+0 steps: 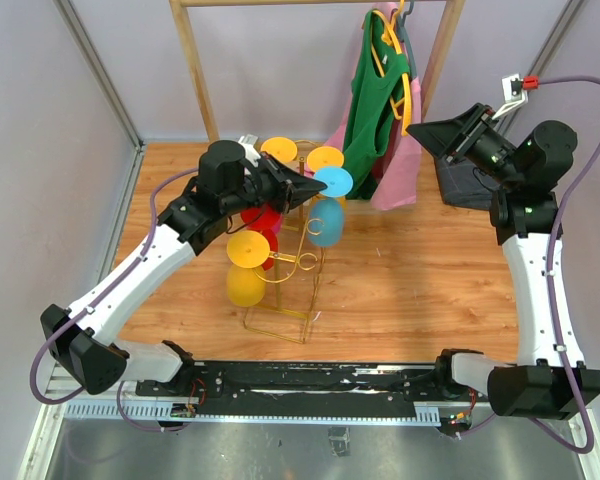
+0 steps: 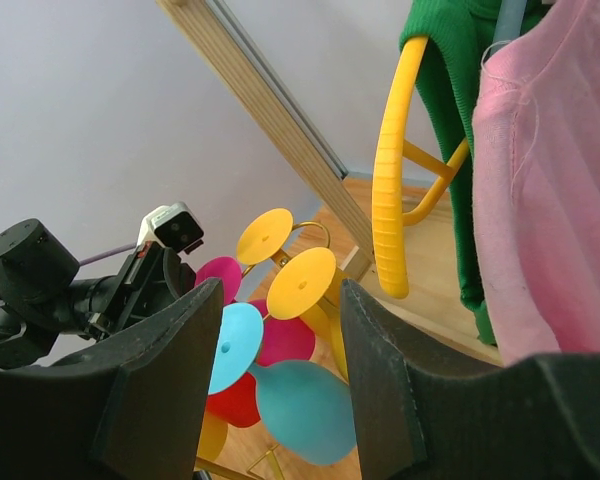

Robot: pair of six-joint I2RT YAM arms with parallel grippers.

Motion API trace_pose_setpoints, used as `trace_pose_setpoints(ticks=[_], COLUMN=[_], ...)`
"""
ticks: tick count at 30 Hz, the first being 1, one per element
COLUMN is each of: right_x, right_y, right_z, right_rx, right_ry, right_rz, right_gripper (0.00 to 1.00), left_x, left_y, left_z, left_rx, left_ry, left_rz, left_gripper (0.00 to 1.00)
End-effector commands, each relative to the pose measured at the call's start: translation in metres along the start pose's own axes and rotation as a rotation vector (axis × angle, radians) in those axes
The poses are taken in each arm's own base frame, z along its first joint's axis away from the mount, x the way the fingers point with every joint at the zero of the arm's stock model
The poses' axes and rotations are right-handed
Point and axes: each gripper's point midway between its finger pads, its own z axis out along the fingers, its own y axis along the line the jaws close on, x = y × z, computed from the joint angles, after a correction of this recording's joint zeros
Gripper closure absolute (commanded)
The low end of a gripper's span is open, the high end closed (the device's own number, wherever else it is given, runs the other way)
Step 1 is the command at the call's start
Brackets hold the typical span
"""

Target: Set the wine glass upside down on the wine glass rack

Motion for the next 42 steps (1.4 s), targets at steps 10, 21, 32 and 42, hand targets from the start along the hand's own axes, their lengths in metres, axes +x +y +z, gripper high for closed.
trace_pose_setpoints(ticks=[10,21,32,42], right_x=[-0.009,-0.008,-0.007,-0.006], right_y=[0.0,-0.005,-0.008,-0.007], right_z=[-0.001,0.003,0.005,0.004], right_rx=[-0.02,-0.029,-0.033,-0.035], right_ry=[-0.035,-0.033,-0.032,-0.032], right_rz=[-0.016,0.009,0.029,0.03], right_gripper=[0.48,0.48,0.49,0.49], left_x=[-0.028,-0.031,-0.031,-0.032], left_y=[-0.003,-0.01,-0.022,-0.018], left_z=[-0.012,-0.016,-0.018,-0.018], left_rx=[0.005,0.006,0.014,0.002], left_ry=[-0.1,-0.115,-0.109,-0.114], left_rz=[-0.017,0.021,0.069,0.073], left_gripper=[1.0,1.0,1.0,1.0])
